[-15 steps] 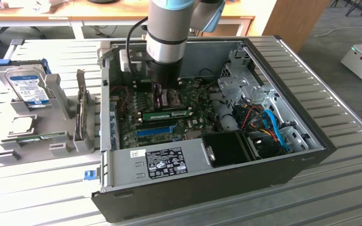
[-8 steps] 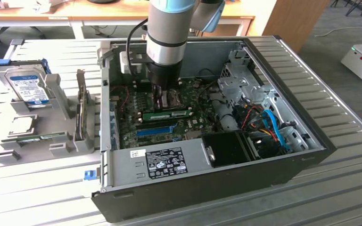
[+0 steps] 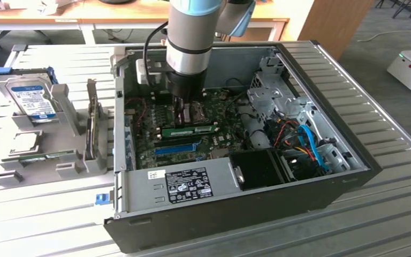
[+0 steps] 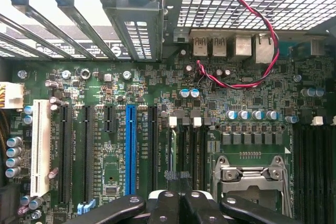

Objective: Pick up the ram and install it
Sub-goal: 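Press down the ram until it locks into place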

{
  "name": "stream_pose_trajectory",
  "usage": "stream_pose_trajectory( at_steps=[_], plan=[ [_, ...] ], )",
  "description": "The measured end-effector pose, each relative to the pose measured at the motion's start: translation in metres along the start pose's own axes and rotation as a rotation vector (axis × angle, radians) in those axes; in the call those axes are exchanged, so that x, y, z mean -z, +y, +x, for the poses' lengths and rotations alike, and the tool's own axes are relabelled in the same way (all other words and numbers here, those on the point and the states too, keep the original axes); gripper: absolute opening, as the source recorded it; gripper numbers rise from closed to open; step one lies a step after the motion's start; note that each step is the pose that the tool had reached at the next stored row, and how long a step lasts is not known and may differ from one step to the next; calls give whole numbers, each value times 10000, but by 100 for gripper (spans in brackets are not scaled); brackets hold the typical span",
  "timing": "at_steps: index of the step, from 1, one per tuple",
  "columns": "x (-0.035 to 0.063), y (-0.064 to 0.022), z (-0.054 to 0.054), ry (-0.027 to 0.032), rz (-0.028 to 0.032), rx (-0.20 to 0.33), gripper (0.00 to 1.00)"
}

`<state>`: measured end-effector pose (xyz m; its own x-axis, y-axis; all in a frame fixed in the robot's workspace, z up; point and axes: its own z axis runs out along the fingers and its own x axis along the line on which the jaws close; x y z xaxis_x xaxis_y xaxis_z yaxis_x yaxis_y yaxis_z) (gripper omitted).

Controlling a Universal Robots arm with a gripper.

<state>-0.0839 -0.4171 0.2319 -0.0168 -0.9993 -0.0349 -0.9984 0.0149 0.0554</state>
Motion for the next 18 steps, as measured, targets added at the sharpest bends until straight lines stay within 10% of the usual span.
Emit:
stream_pose_trajectory(
  at_steps=[18],
  plan=[
    [-60,-3,2,2,2,0,11]
  ],
)
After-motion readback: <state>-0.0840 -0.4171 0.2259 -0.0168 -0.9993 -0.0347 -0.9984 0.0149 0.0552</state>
